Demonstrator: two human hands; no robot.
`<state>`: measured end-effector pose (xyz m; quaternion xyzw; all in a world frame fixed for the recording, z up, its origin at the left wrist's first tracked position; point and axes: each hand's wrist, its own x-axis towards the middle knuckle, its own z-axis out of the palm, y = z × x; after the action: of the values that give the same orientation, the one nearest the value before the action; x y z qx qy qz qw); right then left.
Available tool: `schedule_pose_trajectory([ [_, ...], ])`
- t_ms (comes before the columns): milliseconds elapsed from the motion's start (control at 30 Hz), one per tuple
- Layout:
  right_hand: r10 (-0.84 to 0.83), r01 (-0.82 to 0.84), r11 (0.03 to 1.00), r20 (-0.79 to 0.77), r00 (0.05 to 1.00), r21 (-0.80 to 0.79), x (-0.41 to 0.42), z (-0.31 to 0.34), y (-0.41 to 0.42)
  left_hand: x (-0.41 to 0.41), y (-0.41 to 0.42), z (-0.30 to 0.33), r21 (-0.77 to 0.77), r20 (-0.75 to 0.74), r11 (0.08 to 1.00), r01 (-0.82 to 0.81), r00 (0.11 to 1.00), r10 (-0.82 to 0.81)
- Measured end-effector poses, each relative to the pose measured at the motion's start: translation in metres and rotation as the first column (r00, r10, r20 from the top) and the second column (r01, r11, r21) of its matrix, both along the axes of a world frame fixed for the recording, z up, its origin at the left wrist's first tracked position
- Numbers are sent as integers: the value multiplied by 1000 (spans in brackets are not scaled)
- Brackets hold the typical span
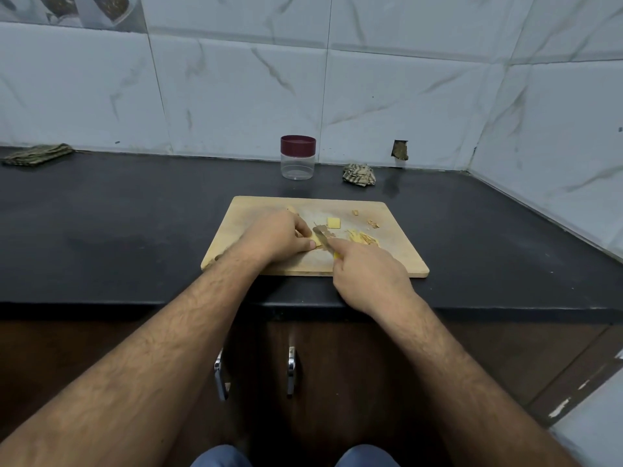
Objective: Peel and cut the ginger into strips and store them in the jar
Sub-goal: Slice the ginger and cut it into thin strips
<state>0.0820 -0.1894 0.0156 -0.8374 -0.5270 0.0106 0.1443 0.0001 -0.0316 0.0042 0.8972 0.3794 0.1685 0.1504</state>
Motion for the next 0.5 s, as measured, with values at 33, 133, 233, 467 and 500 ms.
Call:
schedule_pose_trajectory([
  [33,-2,2,1000,6,1000,9,-1,-1,0,0,1,0,-1,-6,1000,0,1000,0],
  [133,-6,6,1000,16,1000,12,-3,-3,3,0,4,-1,-8,2,1000,4,1000,-4],
  [233,-11,11,1000,20,1000,11,-3,-5,6,-1,4,-3,-1,22,1000,16,1000,-16],
  [467,-6,5,1000,45,999,18,-5,-6,6,-6,2,-14,29,91,999,17,996,-20],
  [500,-3,2,1000,57,998,12,-6,-6,6,-6,1,-14,34,92,999,14,996,-17],
])
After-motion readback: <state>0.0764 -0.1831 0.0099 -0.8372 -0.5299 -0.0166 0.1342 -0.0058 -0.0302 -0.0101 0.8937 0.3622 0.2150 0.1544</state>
